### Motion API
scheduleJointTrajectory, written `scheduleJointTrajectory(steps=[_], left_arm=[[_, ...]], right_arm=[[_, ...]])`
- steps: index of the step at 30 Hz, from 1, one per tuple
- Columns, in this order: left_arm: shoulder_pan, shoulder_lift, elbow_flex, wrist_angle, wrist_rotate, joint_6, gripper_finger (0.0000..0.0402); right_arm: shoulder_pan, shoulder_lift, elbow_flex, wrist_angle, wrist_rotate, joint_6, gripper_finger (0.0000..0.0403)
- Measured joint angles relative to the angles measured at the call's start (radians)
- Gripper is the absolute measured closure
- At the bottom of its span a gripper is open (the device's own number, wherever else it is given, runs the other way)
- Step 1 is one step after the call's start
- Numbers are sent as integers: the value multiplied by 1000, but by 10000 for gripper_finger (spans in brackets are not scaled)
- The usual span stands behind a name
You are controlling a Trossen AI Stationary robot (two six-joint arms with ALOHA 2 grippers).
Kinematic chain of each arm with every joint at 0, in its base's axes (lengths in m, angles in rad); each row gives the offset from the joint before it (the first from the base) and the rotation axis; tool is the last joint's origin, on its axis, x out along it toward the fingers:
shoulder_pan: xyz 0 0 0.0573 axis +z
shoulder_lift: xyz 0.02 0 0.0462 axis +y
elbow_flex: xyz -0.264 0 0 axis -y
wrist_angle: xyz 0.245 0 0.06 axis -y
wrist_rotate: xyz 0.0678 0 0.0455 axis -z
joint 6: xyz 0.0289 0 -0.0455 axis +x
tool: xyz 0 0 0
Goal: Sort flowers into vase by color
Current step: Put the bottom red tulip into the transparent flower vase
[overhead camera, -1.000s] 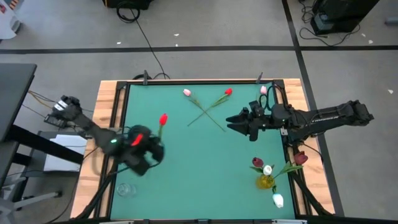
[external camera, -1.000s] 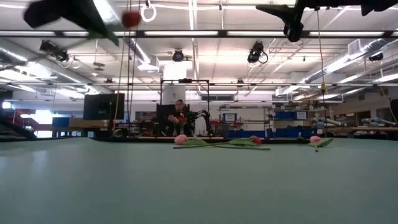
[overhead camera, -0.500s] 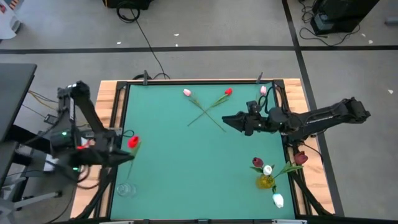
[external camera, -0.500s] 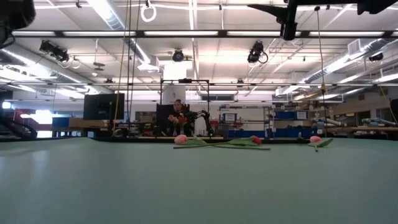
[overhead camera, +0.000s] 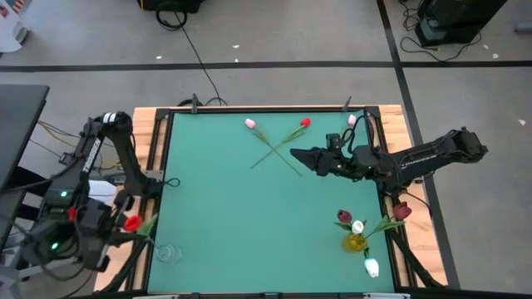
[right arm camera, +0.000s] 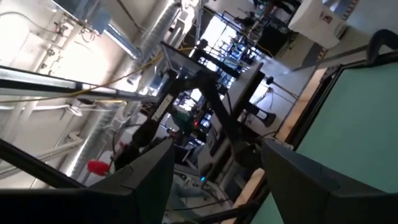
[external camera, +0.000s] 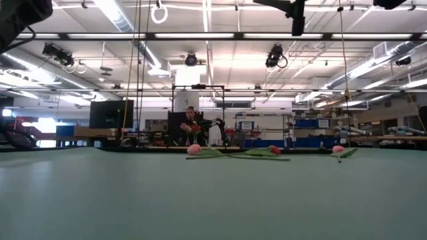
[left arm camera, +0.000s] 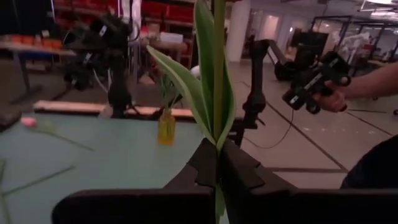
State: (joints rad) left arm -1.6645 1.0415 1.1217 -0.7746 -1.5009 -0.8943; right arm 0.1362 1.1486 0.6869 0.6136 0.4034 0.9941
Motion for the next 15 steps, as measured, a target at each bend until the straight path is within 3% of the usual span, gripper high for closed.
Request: scheduleJointTrajectory(steps=[6, 15], left_arm=[[-63, 85, 0, -67, -59, -99, 390], [-69, 185, 0, -214, -73, -275, 390]], right_arm=[[-2, 43, 55, -1, 5, -19, 154], [0, 114, 140, -2, 13, -46, 154]])
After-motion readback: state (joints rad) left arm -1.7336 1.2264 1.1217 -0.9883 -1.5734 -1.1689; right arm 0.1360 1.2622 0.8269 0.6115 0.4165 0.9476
